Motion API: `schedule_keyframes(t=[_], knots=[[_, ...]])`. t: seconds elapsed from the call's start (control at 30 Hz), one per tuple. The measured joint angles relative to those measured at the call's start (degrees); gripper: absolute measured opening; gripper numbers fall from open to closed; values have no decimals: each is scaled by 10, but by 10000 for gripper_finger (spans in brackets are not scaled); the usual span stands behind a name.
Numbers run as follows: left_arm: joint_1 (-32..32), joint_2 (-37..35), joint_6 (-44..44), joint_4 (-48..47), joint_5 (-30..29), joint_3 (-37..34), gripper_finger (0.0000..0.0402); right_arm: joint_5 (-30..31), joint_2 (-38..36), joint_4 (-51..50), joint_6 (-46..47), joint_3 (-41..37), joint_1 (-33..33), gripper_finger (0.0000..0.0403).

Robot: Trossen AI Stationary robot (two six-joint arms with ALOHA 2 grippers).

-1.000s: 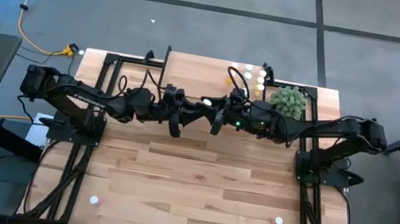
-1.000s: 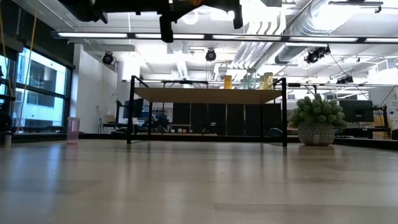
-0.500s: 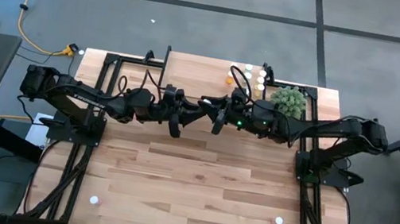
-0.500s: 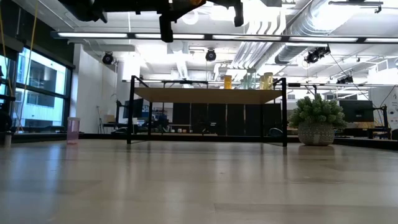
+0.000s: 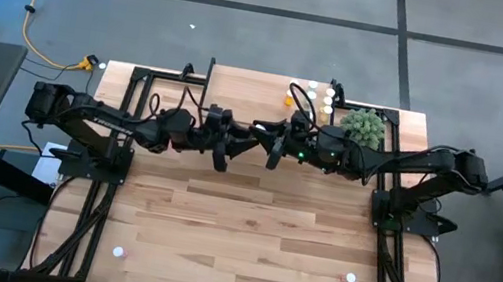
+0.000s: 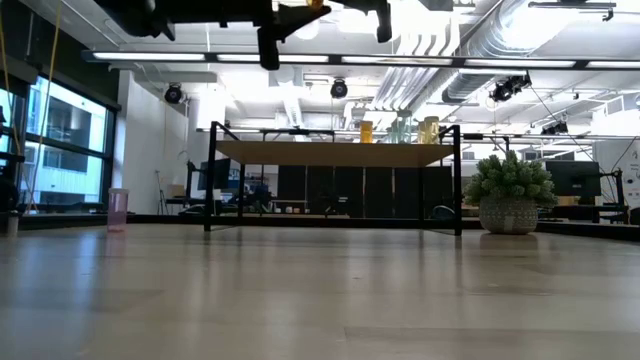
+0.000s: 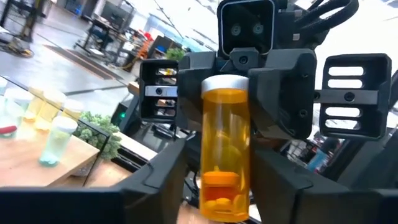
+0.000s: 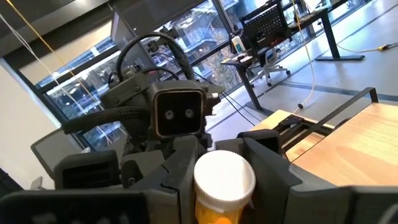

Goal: Pick and place medicine bottles onto shelf by color
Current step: Put the orange pill bottle onto the shelf aligned with the other orange pill bottles

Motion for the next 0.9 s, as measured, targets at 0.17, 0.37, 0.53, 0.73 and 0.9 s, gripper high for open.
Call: schedule_keyframes(t=[0.17, 0.37, 0.53, 0.73, 0.9], knots=[[31, -6, -15, -19, 69, 0, 207, -18, -14, -25, -5, -1, -7, 108], [68, -27, -17, -49, 140, 0, 251, -22, -52, -75, -25, -1, -22, 108], [79, -32, -16, -50, 170, 0, 259, -27, -72, -88, -36, -1, -35, 108], [109, -59, -2, -49, 238, 0, 257, -14, -86, -154, -64, -1, -37, 108], [137, -120, 12, -49, 261, 0, 256, 65, -62, -227, -106, -1, -37, 108]])
